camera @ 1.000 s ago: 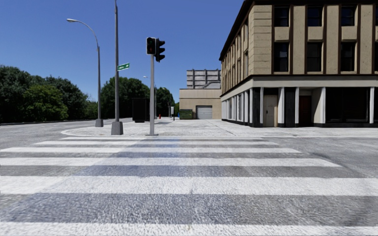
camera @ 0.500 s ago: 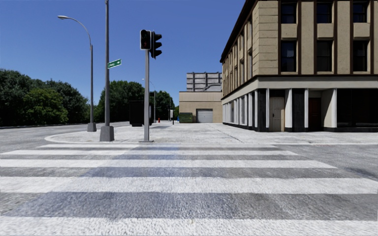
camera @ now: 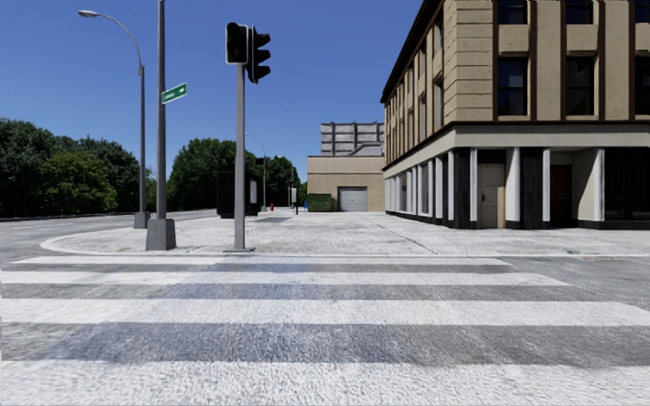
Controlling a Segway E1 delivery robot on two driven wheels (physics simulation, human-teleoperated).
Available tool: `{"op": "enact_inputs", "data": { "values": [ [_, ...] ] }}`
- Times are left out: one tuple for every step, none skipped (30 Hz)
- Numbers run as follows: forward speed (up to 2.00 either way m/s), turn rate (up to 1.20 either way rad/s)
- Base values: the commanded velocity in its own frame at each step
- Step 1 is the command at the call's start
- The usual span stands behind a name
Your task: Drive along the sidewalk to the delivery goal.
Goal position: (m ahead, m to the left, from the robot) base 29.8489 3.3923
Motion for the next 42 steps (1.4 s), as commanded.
{"op": "enact_inputs", "data": {
  "values": [
    [1.81,0.0],
    [1.81,0.0],
    [1.81,0.0],
    [1.81,0.0],
    [1.81,0.0],
    [1.81,0.0],
    [1.81,0.0],
    [1.81,0.0],
    [1.81,0.0],
    [1.81,0.0],
    [1.81,0.0],
    [1.81,0.0],
    [1.81,0.0],
    [1.81,0.0],
    [1.81,0.0],
    [1.81,0.0],
    [1.81,0.0],
    [1.81,0.0],
    [1.81,0.0],
    [1.81,0.0],
    [1.81,0.0],
    [1.81,0.0],
    [1.81,0.0],
    [1.81,0.0],
    [1.81,0.0],
    [1.81,0.0],
    [1.81,0.0],
    [1.81,0.0],
    [1.81,0.0],
    [1.8,0.0],
    [1.8,0.0],
    [1.8,0.0],
    [1.8,0.0],
    [1.8,0.0],
    [1.8,0.0],
    [1.8,0.0],
    [1.8,0.0],
    [1.8,0.0],
    [1.8,0.0],
    [1.8,0.0],
    [1.8,0.0],
    [1.8,0.0]
  ]
}}
